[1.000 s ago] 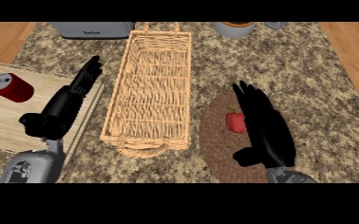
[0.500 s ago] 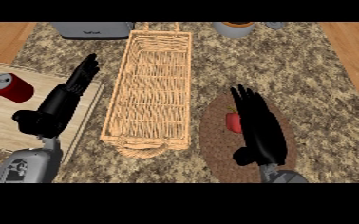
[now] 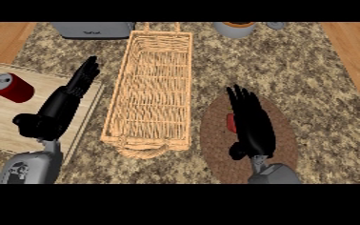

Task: Pick the bell pepper from the placemat and place it in the basket

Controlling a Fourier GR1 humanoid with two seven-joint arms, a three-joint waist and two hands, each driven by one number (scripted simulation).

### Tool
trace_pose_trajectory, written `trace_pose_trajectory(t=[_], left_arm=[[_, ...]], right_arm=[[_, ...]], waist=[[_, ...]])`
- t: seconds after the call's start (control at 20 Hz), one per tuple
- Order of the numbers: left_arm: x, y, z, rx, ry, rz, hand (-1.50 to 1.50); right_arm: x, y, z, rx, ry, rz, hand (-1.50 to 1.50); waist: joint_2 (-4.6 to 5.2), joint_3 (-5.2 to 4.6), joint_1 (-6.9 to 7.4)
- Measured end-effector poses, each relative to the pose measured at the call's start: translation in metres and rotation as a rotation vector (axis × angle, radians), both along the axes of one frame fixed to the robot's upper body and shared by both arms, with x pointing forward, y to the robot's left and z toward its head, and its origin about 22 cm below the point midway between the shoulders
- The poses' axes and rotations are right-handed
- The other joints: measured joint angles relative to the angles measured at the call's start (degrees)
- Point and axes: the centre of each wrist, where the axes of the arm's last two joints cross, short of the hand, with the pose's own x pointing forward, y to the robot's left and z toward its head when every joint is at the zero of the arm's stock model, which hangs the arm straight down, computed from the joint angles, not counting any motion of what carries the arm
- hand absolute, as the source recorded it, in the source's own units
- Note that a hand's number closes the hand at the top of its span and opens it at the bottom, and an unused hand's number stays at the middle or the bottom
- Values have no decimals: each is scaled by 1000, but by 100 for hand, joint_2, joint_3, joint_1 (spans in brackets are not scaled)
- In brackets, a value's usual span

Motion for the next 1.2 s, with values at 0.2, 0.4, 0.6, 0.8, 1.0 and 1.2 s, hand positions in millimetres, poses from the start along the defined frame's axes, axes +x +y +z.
trace_pose_trajectory(t=[0.2, 0.4, 0.6, 0.8, 1.0, 1.2], left_arm=[[4, 4, 2, 3, -7, 6, 0], [-1, -2, 4, 3, -1, 5, 0], [-2, -4, 3, -1, -5, 1, 0], [-1, 3, -2, 4, -6, 4, 0], [-4, -7, 0, 3, -4, 4, 0], [-3, -5, 1, 0, -3, -1, 0]], right_arm=[[8, -4, -7, -17, 24, -19, -150], [7, -8, -15, -26, 42, -34, -150], [19, -12, -24, -14, 75, -33, -150], [26, -10, -31, -15, 121, -14, 150], [29, -14, -34, -41, 152, 15, 150], [27, -19, -36, -53, 138, 30, 150]], waist=[[1, 0, -2], [-2, 0, -1], [-4, -4, 3], [-17, -16, 2], [-55, -42, 9], [-80, -60, 5]])
